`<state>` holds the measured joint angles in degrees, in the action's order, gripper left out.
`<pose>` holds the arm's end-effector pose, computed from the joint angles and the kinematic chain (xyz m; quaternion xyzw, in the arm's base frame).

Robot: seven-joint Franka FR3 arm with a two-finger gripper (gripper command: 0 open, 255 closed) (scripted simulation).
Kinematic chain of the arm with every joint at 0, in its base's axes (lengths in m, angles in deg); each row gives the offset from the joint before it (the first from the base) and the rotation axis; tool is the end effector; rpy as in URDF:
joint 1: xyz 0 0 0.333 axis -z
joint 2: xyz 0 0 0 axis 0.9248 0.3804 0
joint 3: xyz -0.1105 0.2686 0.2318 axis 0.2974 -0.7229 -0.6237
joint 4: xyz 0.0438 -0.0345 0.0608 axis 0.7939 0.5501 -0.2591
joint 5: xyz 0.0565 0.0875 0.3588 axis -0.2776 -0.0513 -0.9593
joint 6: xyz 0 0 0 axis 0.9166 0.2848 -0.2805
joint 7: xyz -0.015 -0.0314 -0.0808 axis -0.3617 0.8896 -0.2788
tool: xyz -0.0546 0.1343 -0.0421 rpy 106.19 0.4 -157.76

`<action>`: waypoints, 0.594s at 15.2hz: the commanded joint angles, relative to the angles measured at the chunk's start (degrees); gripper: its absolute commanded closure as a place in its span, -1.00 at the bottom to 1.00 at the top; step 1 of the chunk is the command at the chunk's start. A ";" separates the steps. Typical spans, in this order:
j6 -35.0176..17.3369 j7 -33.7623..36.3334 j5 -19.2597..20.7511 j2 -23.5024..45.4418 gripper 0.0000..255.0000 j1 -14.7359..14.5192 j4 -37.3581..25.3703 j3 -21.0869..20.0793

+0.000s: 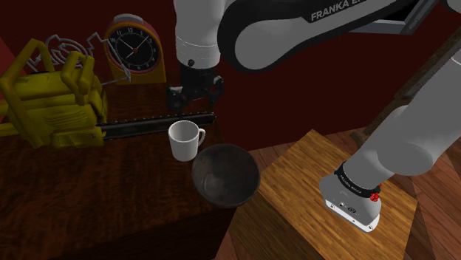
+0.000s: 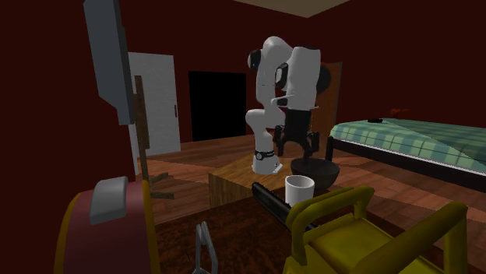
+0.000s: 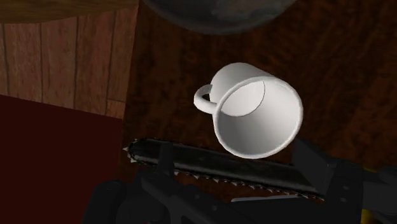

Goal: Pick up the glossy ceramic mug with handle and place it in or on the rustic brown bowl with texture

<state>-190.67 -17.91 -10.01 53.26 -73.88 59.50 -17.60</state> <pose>0.4078 0.3650 0.4604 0.9963 -0.0720 0.0442 0.0144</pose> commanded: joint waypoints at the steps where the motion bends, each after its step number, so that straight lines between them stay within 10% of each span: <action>1: 0.12 4.56 3.97 5.16 -1.00 -1.39 -3.15 -0.89; 9: 1.53 14.13 13.46 19.29 -1.00 -8.20 -13.18 0.48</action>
<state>-188.72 -4.19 2.80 71.61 -81.75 46.61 -17.40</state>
